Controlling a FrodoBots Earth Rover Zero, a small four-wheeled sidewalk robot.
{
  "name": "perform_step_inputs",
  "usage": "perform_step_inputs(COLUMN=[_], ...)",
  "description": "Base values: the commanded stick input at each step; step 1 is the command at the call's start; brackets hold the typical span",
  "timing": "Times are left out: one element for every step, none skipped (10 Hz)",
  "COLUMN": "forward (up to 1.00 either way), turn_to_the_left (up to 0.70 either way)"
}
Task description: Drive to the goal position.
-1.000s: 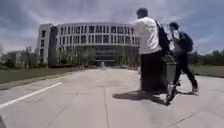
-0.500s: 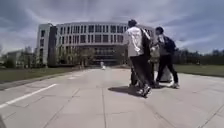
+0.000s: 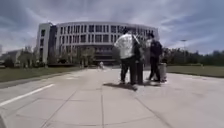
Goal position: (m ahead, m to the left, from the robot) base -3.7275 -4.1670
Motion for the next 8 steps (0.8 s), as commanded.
perform_step_inputs(forward=[0.50, 0.50, 0.50, 0.50, 0.50, 0.50, 0.50, 0.50], turn_to_the_left=[0.00, 0.00, 0.00, 0.00, 0.00, 0.00, 0.00, 0.00])
